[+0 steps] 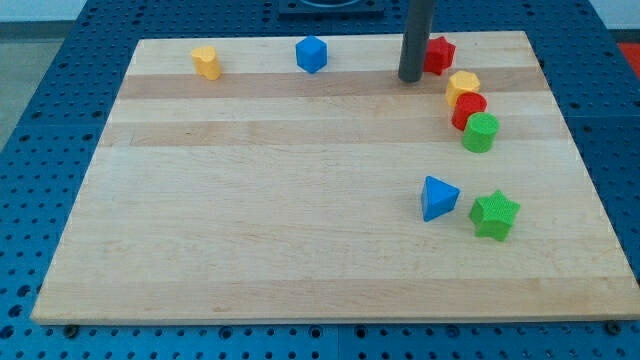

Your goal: Push the yellow hexagon right into the green circle

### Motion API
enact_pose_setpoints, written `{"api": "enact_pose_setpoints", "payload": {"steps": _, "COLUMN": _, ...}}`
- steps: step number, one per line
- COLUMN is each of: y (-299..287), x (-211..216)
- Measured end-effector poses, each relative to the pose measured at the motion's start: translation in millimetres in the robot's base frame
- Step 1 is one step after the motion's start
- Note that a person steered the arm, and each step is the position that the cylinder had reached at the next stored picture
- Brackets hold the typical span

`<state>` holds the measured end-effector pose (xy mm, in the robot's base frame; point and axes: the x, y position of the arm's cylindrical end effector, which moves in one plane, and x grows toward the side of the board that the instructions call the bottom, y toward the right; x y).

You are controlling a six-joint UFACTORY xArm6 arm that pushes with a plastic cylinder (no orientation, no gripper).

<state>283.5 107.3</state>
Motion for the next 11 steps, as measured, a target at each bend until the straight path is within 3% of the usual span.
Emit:
{"api": "enact_pose_setpoints", "payload": {"steps": 3, "y": 2, "x": 0}}
{"api": "enact_pose_setpoints", "payload": {"steps": 6, "y": 57, "x": 2}}
{"api": "enact_pose_setpoints", "payload": {"steps": 7, "y": 96, "x": 35}}
{"api": "enact_pose_setpoints", "payload": {"steps": 9, "y": 96, "x": 76}}
{"api": "enact_pose_setpoints", "payload": {"steps": 10, "y": 182, "x": 64}}
{"api": "enact_pose_setpoints", "payload": {"steps": 11, "y": 238, "x": 125}}
